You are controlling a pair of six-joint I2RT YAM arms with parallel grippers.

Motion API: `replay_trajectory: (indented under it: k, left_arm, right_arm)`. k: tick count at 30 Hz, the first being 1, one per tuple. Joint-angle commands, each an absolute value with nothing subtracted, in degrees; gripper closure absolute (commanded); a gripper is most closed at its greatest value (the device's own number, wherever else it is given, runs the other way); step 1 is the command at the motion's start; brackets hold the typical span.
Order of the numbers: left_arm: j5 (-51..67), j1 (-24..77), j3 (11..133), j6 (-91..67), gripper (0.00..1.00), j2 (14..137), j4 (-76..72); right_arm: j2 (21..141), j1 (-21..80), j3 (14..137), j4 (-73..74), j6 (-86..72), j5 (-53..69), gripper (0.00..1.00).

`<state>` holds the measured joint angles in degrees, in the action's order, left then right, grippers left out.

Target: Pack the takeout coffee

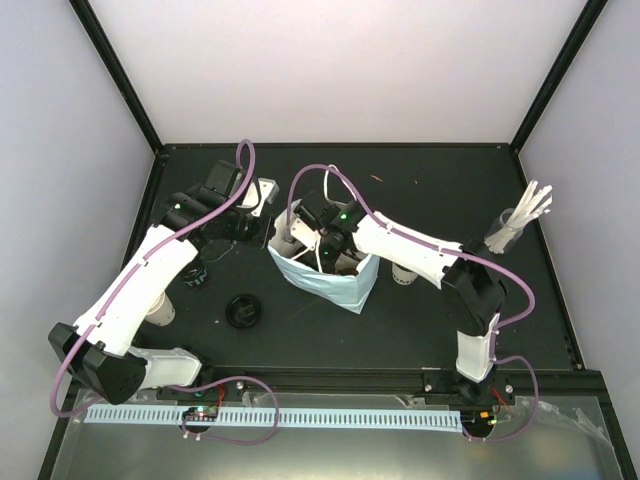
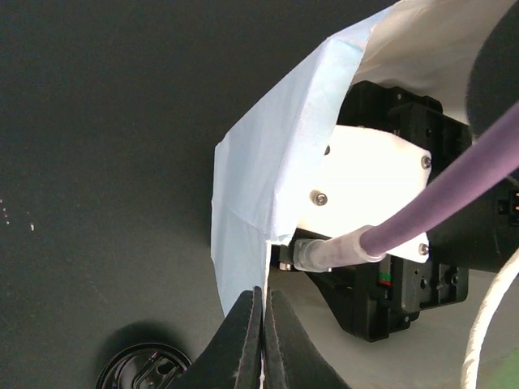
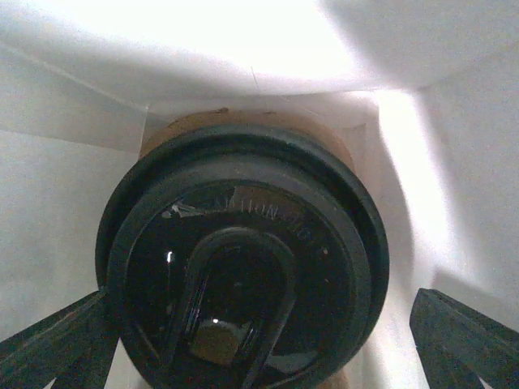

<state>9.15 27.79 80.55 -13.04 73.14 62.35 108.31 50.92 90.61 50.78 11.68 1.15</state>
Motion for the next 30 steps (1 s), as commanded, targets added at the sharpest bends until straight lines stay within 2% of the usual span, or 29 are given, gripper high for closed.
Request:
replay_trajectory:
  k: [1,30]
  left_arm:
    - [7.7,28.0,83.0,-12.6,0.98,72.2,64.3]
    - [6.7,28.0,81.7,-13.2,0.98,70.9,65.6]
  right_arm:
    - [104.6,50.5,91.6,51.7,12.0,0.4,0.0]
    - [91.3,50.5,86.6,45.3,11.2,2.0,0.0]
